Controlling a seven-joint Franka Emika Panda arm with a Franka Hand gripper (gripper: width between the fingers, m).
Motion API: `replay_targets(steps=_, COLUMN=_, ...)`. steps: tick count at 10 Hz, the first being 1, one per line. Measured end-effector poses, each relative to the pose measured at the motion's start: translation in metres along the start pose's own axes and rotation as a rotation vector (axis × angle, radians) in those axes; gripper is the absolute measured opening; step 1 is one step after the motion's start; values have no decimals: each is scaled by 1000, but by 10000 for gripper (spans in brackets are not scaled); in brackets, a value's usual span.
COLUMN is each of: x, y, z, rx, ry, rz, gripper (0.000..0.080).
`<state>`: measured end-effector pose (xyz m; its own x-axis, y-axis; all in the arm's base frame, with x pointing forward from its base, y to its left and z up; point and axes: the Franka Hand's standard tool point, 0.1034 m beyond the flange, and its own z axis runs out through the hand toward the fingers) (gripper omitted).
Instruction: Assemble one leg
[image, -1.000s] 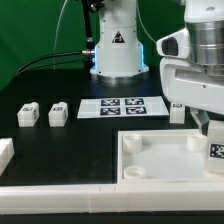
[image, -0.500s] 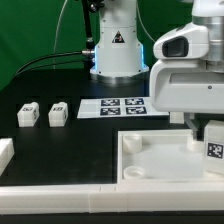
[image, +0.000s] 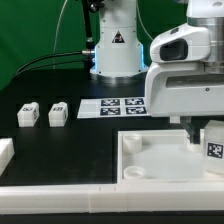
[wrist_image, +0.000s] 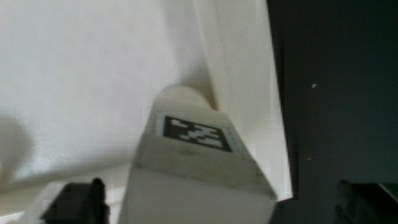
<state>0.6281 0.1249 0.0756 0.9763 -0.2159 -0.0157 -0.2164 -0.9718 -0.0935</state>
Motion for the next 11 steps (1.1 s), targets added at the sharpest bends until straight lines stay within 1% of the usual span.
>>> replay_targets(steps=1, x=0, y=0, z=0, rx=0, ry=0, rz=0, gripper=515)
replay_targets(steps=2, x=0, y=1, z=0, rx=-2, ry=0, rz=0, gripper=377)
replay_targets(steps=3, x=1, y=7, z=1, rx=-9, ry=-1, rz=4, gripper=304)
replay_targets(steps=9, x=1, y=8, z=2, rx=-7, ry=-2, rz=59, gripper=298)
replay_targets(steps=11, x=1, y=9, z=2, rx=4, ry=6, rz=311, gripper=298)
